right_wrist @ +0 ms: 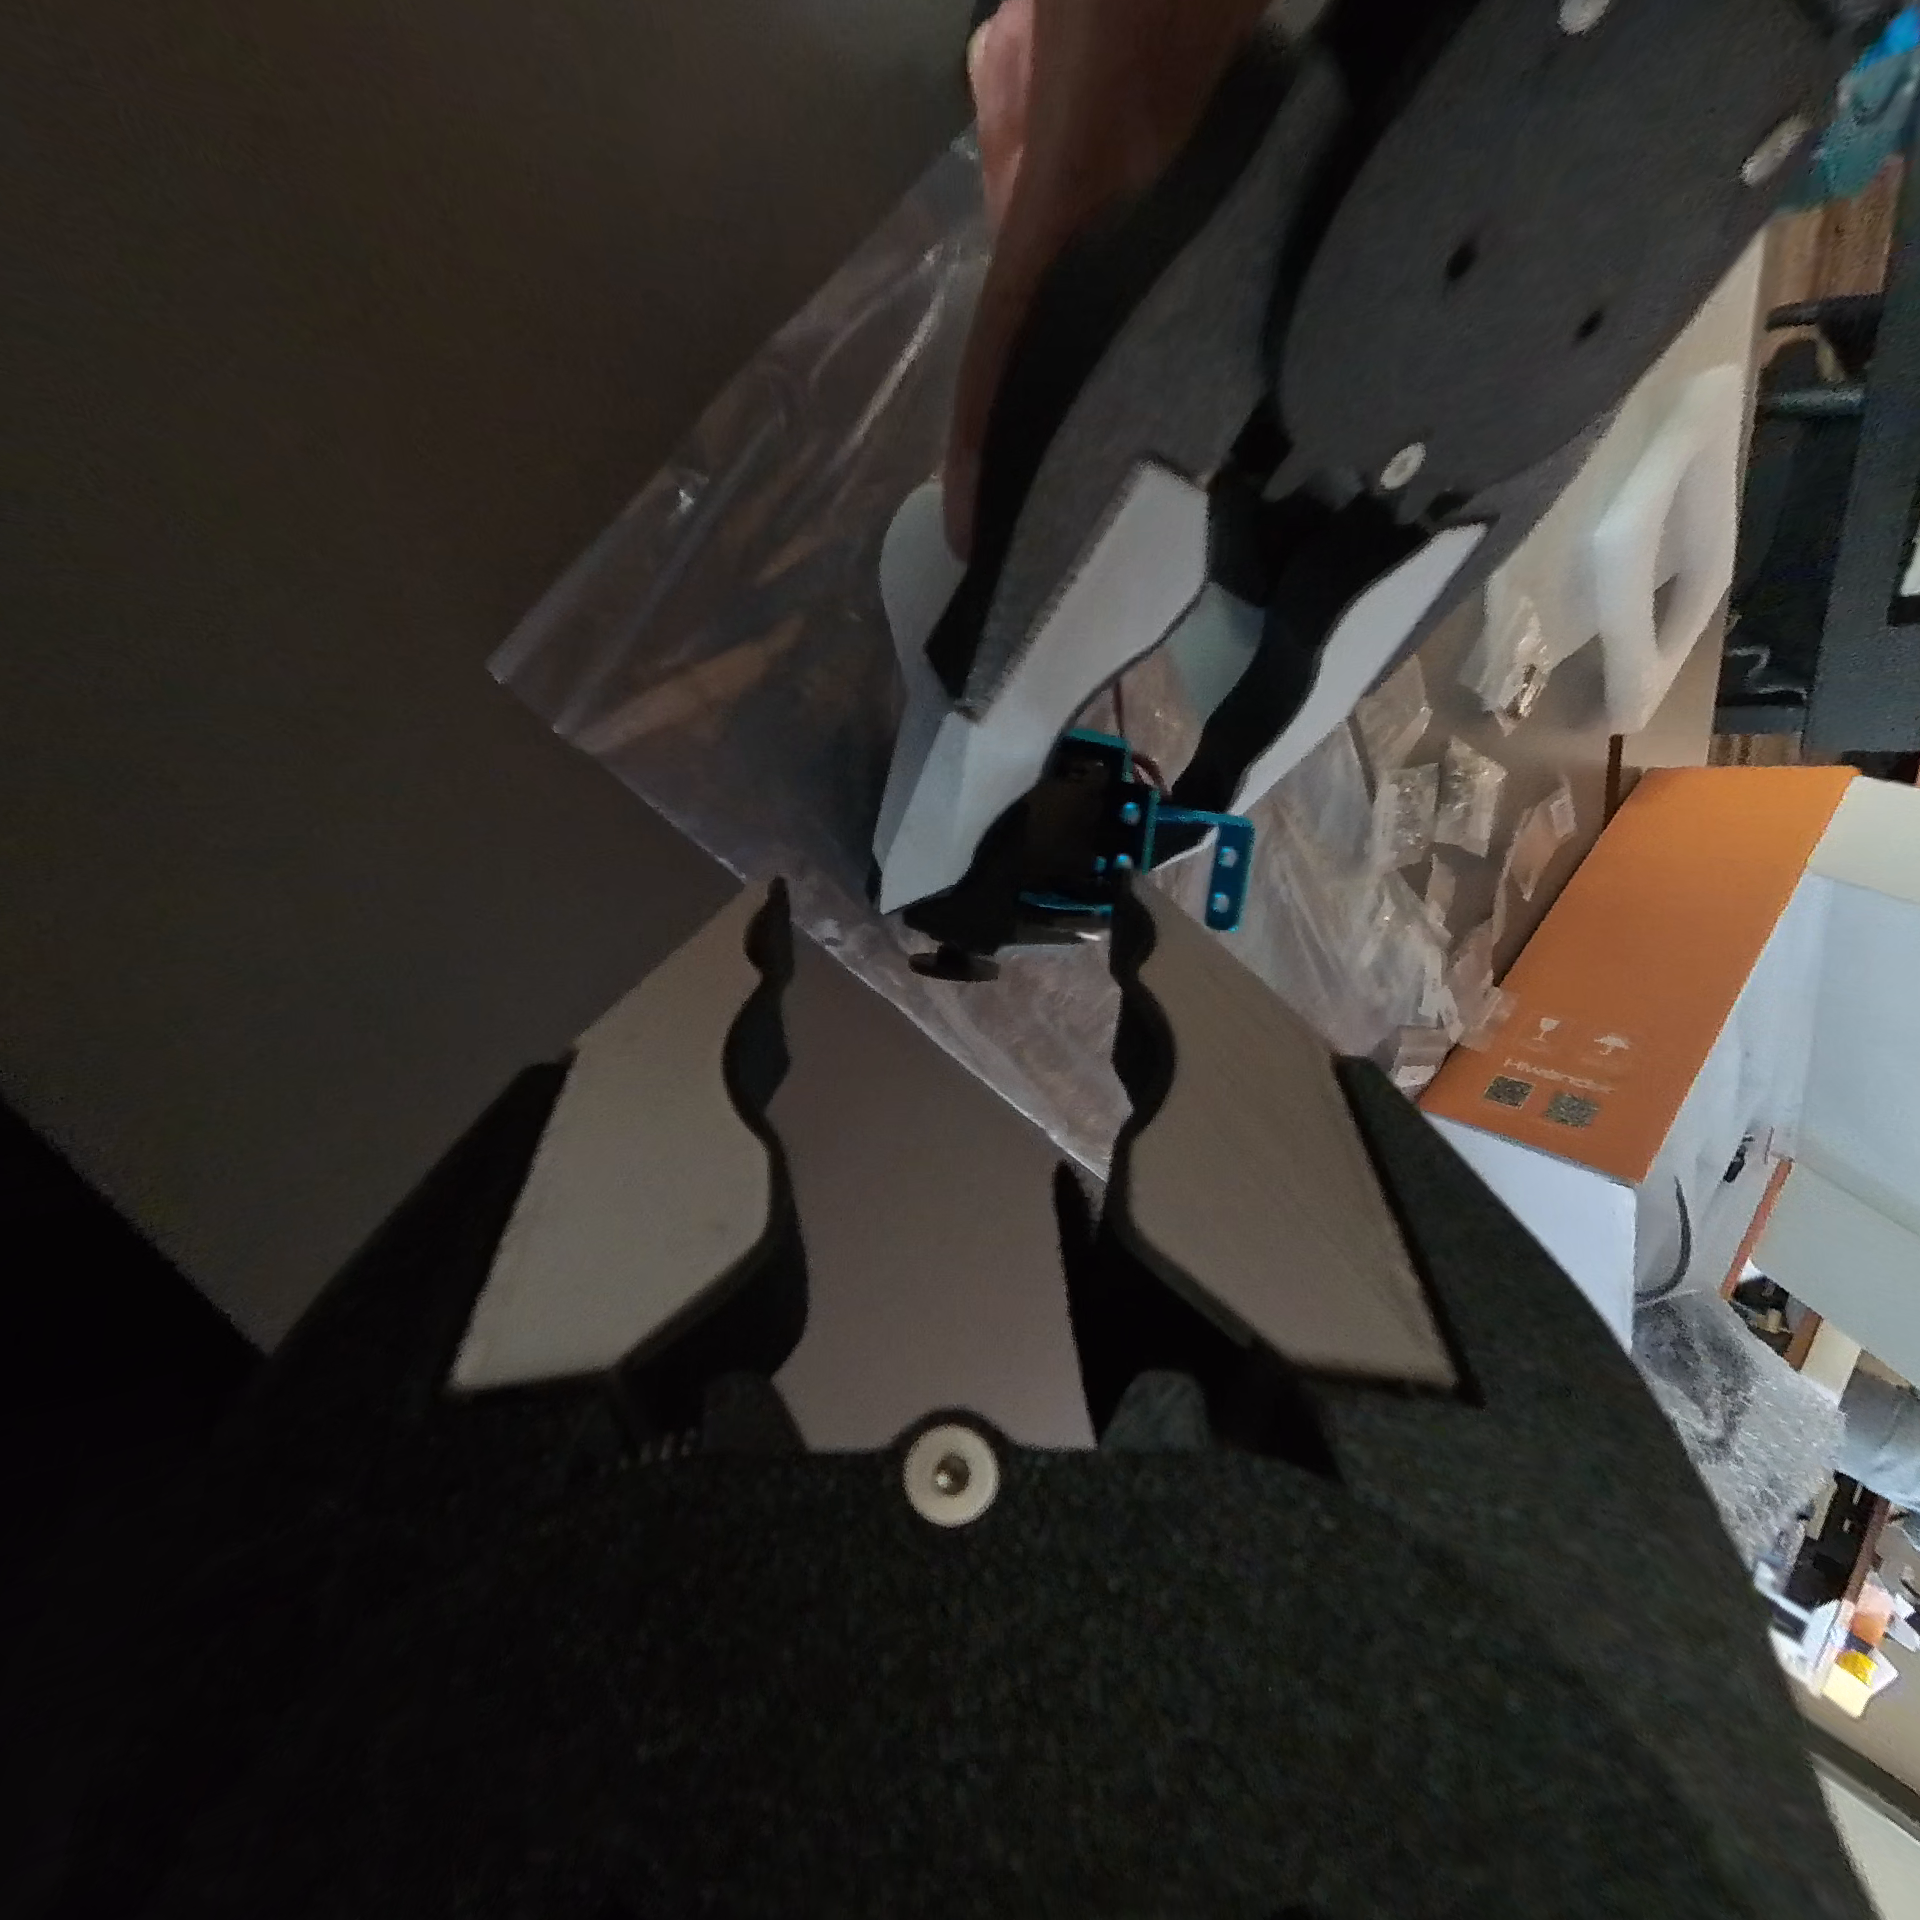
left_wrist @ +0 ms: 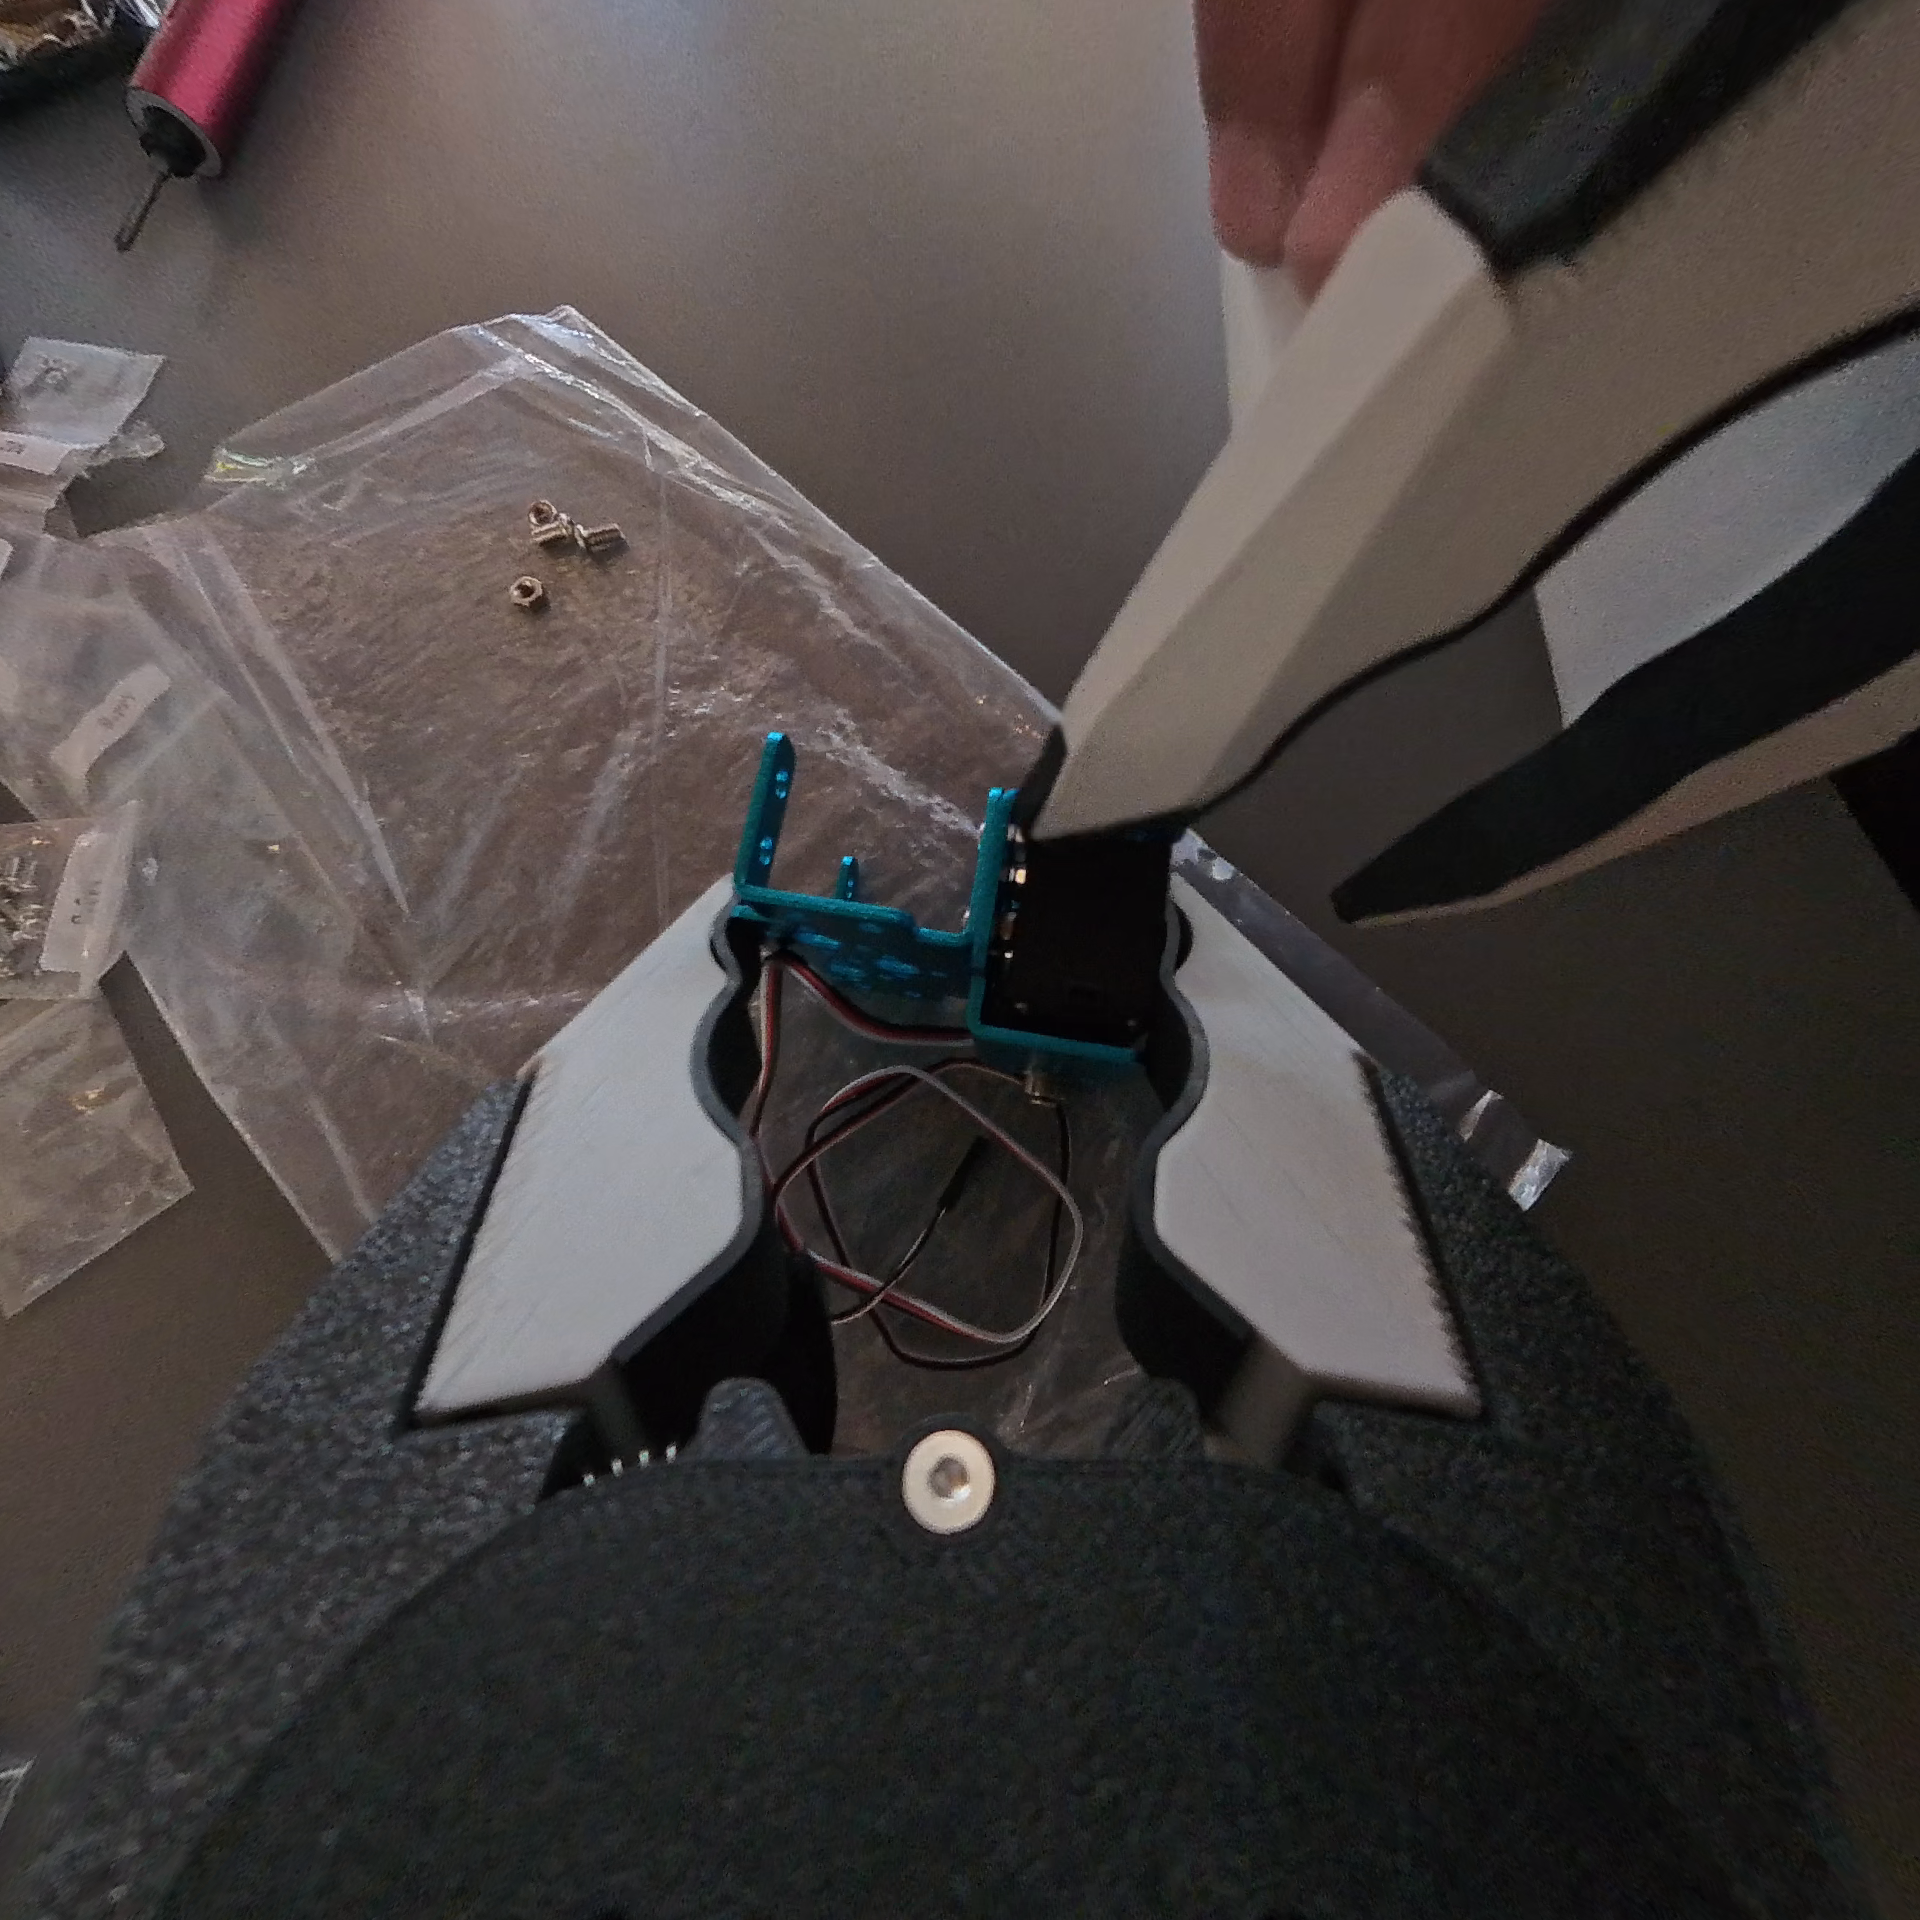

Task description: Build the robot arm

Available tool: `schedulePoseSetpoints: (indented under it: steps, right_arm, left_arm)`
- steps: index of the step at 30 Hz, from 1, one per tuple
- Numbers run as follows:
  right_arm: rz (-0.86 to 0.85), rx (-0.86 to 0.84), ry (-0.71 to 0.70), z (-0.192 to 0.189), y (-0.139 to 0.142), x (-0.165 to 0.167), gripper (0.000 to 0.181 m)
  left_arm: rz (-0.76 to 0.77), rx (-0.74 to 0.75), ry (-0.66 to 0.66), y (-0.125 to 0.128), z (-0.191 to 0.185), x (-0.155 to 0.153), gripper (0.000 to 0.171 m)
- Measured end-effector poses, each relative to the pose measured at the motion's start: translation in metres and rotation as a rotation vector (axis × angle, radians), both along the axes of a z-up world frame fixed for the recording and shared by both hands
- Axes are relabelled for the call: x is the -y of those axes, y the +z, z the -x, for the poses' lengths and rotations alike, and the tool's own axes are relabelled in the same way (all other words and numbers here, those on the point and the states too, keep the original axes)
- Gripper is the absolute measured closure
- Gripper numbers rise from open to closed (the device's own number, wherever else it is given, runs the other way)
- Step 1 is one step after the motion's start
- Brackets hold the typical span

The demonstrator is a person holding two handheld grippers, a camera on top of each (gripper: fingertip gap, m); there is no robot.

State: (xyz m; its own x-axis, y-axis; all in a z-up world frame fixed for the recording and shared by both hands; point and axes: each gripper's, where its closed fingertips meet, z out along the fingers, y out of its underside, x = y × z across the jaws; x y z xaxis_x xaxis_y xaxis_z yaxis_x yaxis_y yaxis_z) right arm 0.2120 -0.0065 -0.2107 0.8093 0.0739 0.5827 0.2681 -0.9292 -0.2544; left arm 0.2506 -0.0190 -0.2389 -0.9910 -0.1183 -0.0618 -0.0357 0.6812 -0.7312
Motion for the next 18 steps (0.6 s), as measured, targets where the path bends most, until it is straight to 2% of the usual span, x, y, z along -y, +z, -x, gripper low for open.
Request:
schedulePoseSetpoints:
  steps: [2,3,4,6,8,11,14,16,17,18]
  right_arm:
    - [0.011,-0.007,0.008,0.006,0.001,0.0,0.122]
    - [-0.01,-0.031,0.032,0.013,0.004,-0.002,0.135]
    - [-0.037,-0.051,0.043,0.018,0.007,-0.005,0.137]
    - [-0.047,-0.02,0.026,0.015,0.013,-0.002,0.126]
    - [-0.119,-0.057,-0.006,0.01,0.02,0.003,0.132]
    - [-0.353,-0.296,-0.086,0.003,0.023,0.011,0.133]
    - [-0.632,-0.624,-0.203,-0.006,0.026,0.016,0.138]
    - [-0.812,-0.914,-0.182,0.004,0.039,0.013,0.137]
    - [-0.9,-0.995,-0.198,0.002,0.045,0.013,0.142]
    - [-0.962,-1.004,-0.227,-0.006,0.046,0.015,0.146]
  left_arm:
    - [0.002,0.0,-0.006,0.0,0.001,0.0,0.096]
    - [0.004,-0.002,-0.005,0.0,0.001,0.0,0.096]
    - [0.005,-0.004,-0.006,0.0,0.001,0.0,0.095]
    - [0.003,-0.003,-0.007,0.0,0.001,-0.001,0.095]
    - [0.008,-0.005,-0.005,0.0,0.001,0.001,0.096]
    - [0.01,0.002,-0.003,0.001,0.002,0.001,0.096]
    - [-0.014,0.053,0.009,0.003,-0.003,-0.001,0.091]
    - [0.01,0.027,0.039,0.016,-0.001,-0.002,0.079]
    - [0.038,0.0,0.05,0.025,0.004,-0.005,0.079]
    - [0.066,-0.023,0.069,0.035,0.008,-0.009,0.08]
